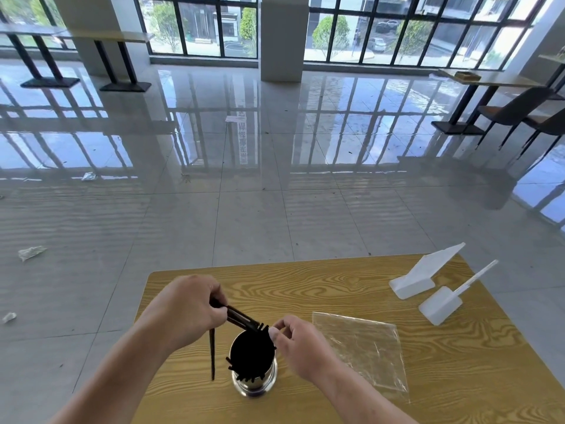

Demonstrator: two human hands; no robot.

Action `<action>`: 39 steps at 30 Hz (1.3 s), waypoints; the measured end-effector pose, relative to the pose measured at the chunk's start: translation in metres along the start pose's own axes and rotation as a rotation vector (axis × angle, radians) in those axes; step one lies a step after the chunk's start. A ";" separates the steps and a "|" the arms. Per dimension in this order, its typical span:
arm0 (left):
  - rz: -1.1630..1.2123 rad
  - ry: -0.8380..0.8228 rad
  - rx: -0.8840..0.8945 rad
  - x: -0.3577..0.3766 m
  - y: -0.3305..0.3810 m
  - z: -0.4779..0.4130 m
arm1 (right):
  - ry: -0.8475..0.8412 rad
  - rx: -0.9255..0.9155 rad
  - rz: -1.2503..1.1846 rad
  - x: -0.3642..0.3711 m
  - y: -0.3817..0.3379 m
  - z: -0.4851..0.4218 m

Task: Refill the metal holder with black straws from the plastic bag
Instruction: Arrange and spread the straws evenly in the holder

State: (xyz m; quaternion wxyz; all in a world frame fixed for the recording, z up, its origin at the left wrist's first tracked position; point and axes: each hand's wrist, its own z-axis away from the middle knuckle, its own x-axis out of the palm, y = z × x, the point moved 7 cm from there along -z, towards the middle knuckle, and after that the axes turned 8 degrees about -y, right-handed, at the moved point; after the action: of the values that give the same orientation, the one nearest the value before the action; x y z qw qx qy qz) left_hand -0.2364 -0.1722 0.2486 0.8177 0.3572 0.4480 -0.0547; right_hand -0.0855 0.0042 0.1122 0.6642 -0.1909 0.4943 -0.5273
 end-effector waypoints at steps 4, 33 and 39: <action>0.052 0.108 0.021 -0.018 0.001 0.005 | -0.003 -0.006 -0.026 -0.002 -0.003 0.001; 1.499 -0.265 -0.241 0.103 -0.028 -0.006 | -0.033 0.009 -1.130 -0.025 -0.049 0.003; 1.313 -0.312 -0.252 0.120 -0.054 -0.008 | 0.066 0.026 -0.895 -0.027 -0.045 0.002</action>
State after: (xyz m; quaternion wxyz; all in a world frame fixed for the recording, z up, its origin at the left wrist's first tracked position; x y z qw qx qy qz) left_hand -0.1930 -0.1790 0.1239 0.7719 0.4447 0.0188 0.4539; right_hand -0.1062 0.0112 0.1605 0.3568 -0.3608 0.3774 -0.7746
